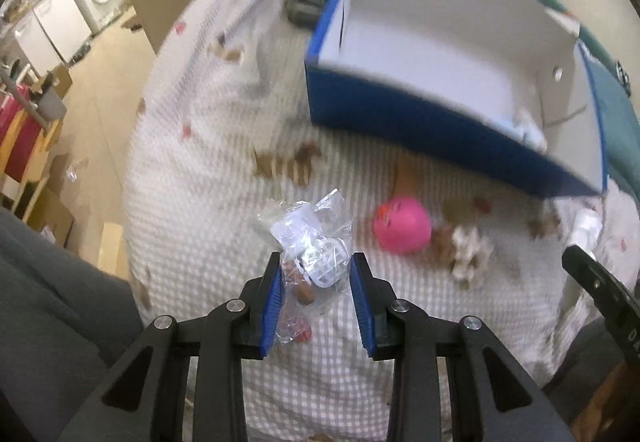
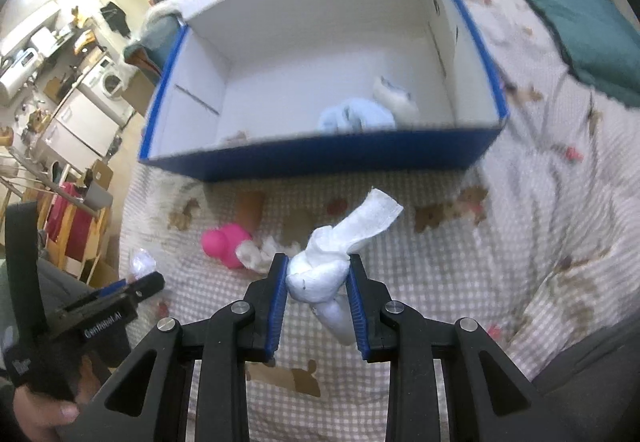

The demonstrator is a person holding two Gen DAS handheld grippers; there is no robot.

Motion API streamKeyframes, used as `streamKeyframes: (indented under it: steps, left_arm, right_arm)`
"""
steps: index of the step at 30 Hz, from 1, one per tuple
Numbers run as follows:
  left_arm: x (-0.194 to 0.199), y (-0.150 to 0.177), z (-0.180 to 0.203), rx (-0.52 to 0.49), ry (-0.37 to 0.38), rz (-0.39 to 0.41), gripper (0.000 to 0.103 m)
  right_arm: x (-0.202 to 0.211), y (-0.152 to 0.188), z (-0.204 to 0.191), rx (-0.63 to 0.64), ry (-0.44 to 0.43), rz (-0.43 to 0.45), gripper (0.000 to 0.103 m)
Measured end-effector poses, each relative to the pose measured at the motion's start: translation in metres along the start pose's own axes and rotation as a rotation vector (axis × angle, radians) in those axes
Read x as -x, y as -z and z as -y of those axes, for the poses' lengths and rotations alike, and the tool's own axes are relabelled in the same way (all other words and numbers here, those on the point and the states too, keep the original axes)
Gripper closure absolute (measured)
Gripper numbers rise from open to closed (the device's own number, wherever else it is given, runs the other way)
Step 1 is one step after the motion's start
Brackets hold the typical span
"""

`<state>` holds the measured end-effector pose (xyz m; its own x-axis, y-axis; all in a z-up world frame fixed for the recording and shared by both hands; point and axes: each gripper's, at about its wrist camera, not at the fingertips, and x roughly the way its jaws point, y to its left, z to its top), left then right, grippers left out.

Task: Organize soft objects
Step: 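Carry the plastic bag and white sock over the box with both tools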

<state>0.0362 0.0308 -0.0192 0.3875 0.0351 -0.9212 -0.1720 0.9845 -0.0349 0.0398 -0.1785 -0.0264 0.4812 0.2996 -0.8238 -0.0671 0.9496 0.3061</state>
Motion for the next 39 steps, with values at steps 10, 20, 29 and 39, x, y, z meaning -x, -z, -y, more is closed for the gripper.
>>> streamKeyframes:
  steps: [10, 20, 29, 39]
  left_arm:
    - [0.043, -0.057, 0.019, -0.065, -0.020, 0.202, 0.073]
    - [0.044, -0.111, 0.036, -0.127, -0.028, 0.275, 0.073]
    - [0.015, -0.150, 0.062, -0.180, -0.043, 0.281, 0.073]
    - [-0.030, -0.146, 0.073, -0.201, 0.032, 0.286, 0.073]
  right_arm:
    - [0.034, -0.036, -0.005, 0.084, -0.020, 0.123, 0.072]
    - [0.027, -0.093, -0.007, 0.133, -0.022, 0.199, 0.072]
    - [-0.005, -0.128, -0.004, 0.146, -0.012, 0.209, 0.072]
    - [-0.043, -0.120, 0.015, 0.121, 0.034, 0.159, 0.072]
